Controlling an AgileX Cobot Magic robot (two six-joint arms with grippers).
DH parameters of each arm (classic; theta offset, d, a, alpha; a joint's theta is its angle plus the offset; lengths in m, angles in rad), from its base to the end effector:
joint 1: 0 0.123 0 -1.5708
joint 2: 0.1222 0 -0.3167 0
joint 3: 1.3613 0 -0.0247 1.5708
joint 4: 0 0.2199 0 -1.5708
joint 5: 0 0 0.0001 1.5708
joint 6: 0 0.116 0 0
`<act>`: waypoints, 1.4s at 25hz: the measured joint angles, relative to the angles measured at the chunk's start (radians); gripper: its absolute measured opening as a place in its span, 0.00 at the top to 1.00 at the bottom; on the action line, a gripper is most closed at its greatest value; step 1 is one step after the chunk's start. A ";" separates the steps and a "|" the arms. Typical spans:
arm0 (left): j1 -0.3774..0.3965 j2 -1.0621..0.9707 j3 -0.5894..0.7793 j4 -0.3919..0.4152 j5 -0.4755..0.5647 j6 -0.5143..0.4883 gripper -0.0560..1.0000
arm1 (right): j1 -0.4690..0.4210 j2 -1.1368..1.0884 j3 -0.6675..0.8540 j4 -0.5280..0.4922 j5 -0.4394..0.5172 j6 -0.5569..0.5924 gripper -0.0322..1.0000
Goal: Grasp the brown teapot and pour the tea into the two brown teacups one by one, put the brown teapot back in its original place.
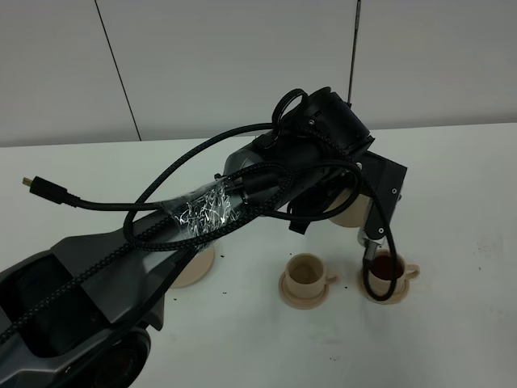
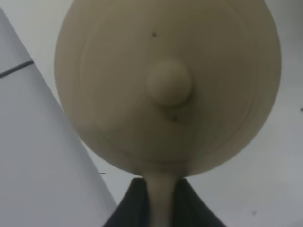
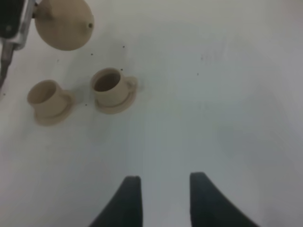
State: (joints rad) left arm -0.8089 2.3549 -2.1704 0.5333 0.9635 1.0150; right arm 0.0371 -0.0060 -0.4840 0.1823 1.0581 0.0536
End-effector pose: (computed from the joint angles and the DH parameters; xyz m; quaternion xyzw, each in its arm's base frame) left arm 0.3998 -0.3489 0.2334 0.7937 0.4996 0.2710 0.2166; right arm -0.0425 0.0168 0.2481 0.0041 0.8516 0.1143 0.5116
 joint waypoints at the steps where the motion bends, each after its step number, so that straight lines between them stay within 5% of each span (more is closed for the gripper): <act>1: 0.001 0.000 0.000 -0.017 0.004 -0.018 0.79 | 0.000 0.000 0.000 0.000 0.000 0.000 0.73; 16: 0.099 0.000 0.000 -0.270 0.113 -0.317 0.79 | 0.000 0.000 0.000 0.000 0.000 0.000 0.73; 24: 0.158 0.000 0.000 -0.416 0.119 -0.330 0.79 | 0.000 0.000 0.000 0.000 0.000 0.000 0.73; 29: 0.171 0.000 0.000 -0.441 0.140 -0.325 0.79 | 0.000 0.000 0.000 0.000 0.000 0.000 0.73; 35: 0.171 0.000 0.000 -0.428 0.168 -0.183 0.79 | 0.000 0.000 0.000 0.000 0.000 0.000 0.73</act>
State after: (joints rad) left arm -0.6376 2.3549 -2.1704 0.1052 1.1317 0.8320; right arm 0.0371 -0.0060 -0.4840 0.1823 1.0581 0.0536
